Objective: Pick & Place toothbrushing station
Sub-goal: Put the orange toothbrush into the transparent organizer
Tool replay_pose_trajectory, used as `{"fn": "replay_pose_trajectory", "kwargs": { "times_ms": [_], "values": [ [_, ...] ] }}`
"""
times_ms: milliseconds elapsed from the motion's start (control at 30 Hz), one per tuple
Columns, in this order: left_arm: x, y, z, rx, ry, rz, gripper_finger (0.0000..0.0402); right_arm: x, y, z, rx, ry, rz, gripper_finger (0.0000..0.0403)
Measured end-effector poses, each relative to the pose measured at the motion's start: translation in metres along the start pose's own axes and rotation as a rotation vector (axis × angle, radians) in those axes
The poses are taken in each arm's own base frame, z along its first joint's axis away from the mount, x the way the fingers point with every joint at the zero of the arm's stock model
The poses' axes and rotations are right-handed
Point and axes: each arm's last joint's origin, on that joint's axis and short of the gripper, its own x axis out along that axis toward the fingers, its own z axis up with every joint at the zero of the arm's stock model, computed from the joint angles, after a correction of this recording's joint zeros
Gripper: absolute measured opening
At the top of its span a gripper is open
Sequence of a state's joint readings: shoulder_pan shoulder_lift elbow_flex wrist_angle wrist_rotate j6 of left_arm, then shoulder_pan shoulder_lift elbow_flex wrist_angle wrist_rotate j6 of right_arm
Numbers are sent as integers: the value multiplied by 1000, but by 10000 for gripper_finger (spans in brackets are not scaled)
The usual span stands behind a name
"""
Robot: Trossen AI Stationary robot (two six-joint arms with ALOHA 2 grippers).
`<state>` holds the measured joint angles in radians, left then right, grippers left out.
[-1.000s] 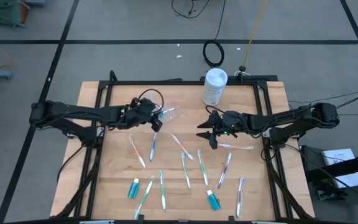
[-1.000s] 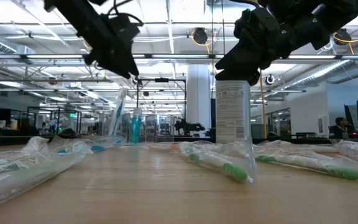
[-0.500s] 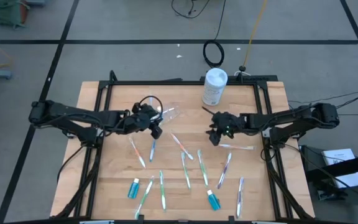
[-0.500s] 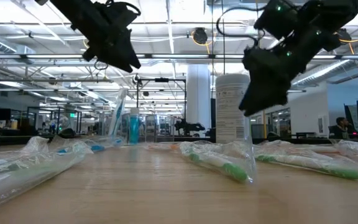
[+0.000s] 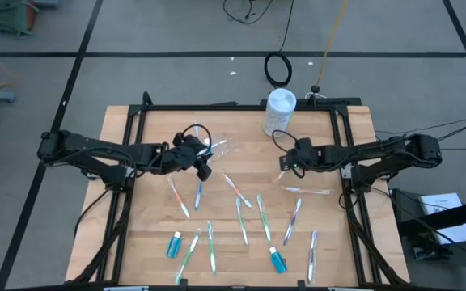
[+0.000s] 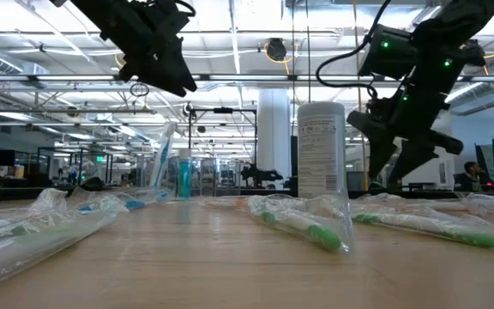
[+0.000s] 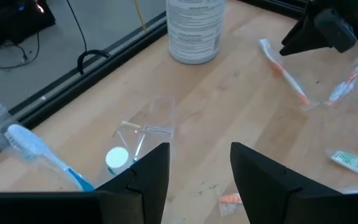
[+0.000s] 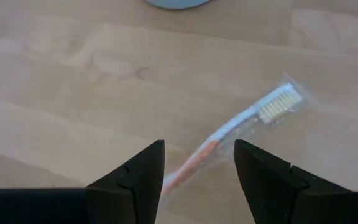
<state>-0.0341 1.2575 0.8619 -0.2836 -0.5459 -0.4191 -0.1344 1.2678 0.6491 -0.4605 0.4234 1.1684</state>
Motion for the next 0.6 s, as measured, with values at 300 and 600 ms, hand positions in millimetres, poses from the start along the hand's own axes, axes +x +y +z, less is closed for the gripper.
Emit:
{"fn": "replay_pose_trajectory", "kwargs": {
  "times_ms": [300, 600],
  "values": [
    [0, 0, 0, 101, -4, 3, 177, 8, 0, -2, 99, -36, -53, 185],
    [0, -1, 6, 99, -54, -4, 177, 34, -10, -18, 184, -49, -99, 185]
  ]
}}
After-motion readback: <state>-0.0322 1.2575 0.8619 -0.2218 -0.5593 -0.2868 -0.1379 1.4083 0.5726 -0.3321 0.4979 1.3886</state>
